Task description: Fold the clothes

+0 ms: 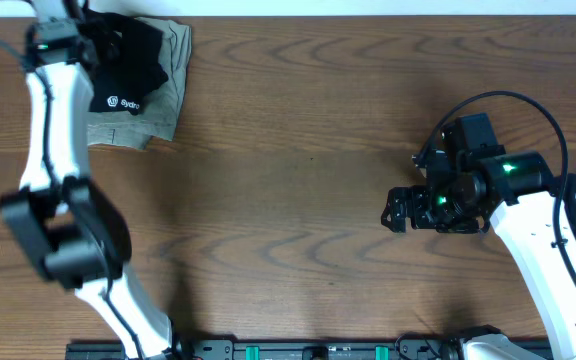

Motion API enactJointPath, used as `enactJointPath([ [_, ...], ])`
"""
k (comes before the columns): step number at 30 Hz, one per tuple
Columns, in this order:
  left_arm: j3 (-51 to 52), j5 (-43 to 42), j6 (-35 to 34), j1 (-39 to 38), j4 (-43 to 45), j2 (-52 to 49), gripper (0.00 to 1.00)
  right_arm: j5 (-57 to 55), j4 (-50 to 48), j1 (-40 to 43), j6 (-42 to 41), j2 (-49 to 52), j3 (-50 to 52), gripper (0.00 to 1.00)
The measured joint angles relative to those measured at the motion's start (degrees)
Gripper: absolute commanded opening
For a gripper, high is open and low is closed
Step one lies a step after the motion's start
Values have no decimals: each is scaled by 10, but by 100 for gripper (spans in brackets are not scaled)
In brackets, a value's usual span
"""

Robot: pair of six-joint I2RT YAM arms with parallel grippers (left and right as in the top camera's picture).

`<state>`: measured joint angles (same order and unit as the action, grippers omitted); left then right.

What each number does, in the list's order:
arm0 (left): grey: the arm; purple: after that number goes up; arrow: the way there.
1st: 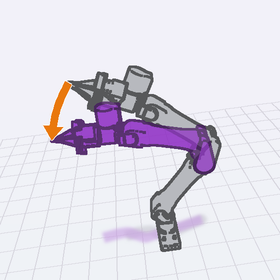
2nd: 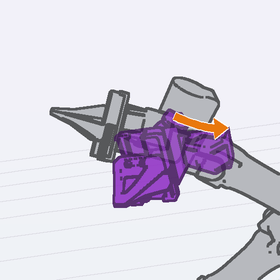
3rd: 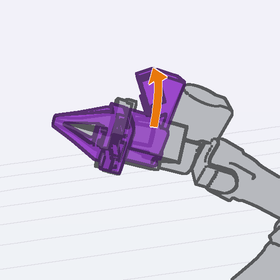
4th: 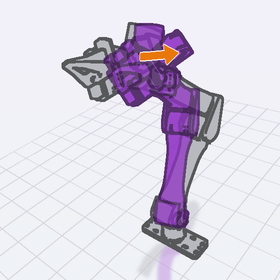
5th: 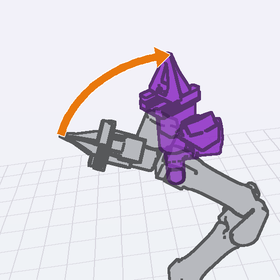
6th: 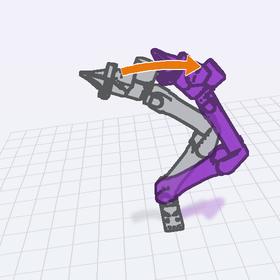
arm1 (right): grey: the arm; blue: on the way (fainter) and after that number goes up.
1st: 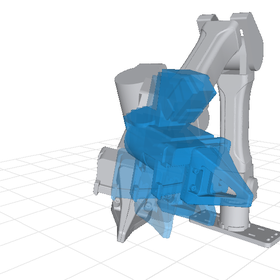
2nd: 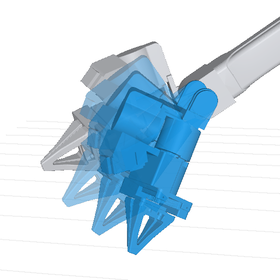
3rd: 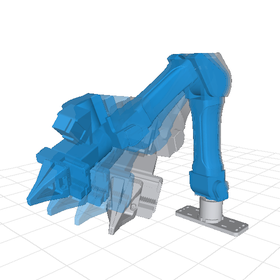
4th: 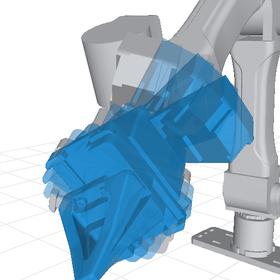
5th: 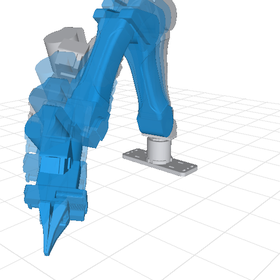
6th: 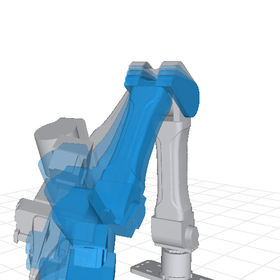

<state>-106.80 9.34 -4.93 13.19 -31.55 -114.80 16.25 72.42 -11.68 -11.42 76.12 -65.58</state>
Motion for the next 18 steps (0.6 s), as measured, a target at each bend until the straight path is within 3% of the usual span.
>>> enactJointPath([
  [4, -3, -38, -9, -2, -104, 71, 75, 0, -2, 0, 6, 0, 0, 99],
  [7, -3, -64, -10, -2, -129, 75, 75, 0, -7, 0, 11, 0, 0, 99],
  [14, 88, -97, -12, -2, -105, 39, 70, 0, -13, 0, 17, 0, 0, 99],
  [18, 165, -111, -12, -2, -38, 33, 70, 0, -21, 0, 21, 0, 0, 99],
])
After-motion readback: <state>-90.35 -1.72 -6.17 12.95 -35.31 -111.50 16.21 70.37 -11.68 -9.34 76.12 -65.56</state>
